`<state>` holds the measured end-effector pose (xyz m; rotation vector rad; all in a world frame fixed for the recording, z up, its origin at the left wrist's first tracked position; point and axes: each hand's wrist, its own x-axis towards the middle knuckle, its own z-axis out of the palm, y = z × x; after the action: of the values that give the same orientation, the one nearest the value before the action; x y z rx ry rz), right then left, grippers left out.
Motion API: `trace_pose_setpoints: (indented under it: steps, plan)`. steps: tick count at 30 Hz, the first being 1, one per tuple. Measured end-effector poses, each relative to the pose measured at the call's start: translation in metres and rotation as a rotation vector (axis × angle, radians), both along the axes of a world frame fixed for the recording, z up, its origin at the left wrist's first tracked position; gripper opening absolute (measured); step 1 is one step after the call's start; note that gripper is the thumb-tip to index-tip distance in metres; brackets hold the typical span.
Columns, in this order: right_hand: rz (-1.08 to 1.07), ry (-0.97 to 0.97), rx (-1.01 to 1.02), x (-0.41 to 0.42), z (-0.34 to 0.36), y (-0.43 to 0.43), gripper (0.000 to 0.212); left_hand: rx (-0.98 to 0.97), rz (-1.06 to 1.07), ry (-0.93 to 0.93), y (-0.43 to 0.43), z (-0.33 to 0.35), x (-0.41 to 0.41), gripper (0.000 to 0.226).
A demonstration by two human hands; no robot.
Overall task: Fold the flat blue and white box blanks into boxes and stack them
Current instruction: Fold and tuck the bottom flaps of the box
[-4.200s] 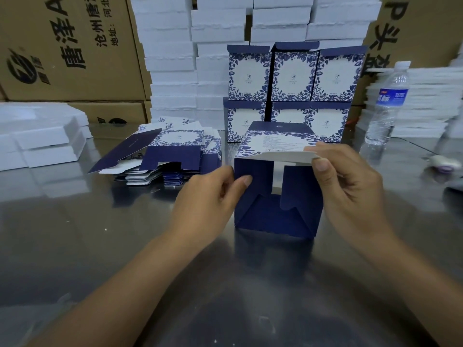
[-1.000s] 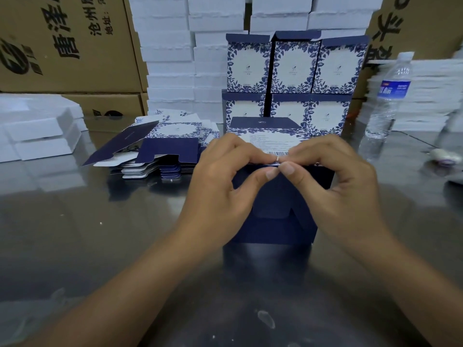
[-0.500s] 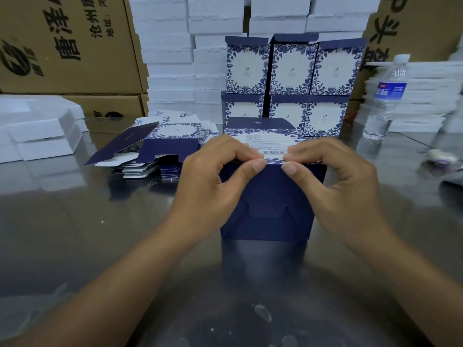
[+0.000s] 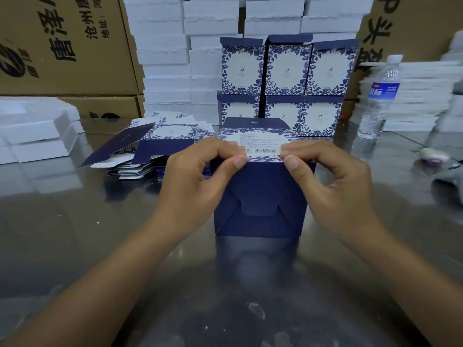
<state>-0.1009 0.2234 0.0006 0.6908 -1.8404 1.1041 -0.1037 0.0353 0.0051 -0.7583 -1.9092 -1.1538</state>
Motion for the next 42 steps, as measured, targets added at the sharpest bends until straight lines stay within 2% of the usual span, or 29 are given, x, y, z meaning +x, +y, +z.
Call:
trace_pose_setpoints:
  steps: [4, 21, 26, 31, 33, 36, 38, 40, 42]
  plan:
    - [-0.024, -0.039, 0.001, -0.002, 0.001, 0.003, 0.008, 0.042, 0.051, -0.021, -0.004, -0.002, -0.004, 0.014]
    - [0.027, -0.173, -0.112, -0.008, -0.001, 0.011, 0.015, 0.112, 0.063, -0.105, -0.007, -0.004, -0.007, 0.009]
    - [0.073, -0.231, -0.176, -0.007, -0.003, 0.01, 0.014, 0.175, 0.03, -0.152, -0.004, -0.004, -0.006, 0.026]
    - [0.115, -0.385, -0.107, -0.009, -0.009, 0.012, 0.026, 0.178, -0.015, -0.165, -0.005, -0.007, -0.008, 0.005]
    - [0.15, -0.437, -0.025, -0.011, -0.014, 0.013, 0.036, 0.141, -0.02, -0.217, -0.004, -0.014, -0.011, 0.02]
    - [0.114, -0.477, 0.099, -0.012, -0.018, 0.015, 0.062, 0.201, -0.088, -0.425, -0.004, -0.022, -0.014, 0.059]
    - [0.083, -0.467, 0.143, -0.012, -0.018, 0.014, 0.068, 0.185, -0.162, -0.512, -0.006, -0.025, -0.016, 0.078]
    - [0.065, -0.432, 0.154, -0.013, -0.018, 0.014, 0.067, 0.141, -0.246, -0.538, -0.005, -0.028, -0.016, 0.08]
    - [0.052, -0.413, 0.149, -0.013, -0.018, 0.014, 0.063, 0.106, -0.245, -0.501, -0.003, -0.03, -0.015, 0.076]
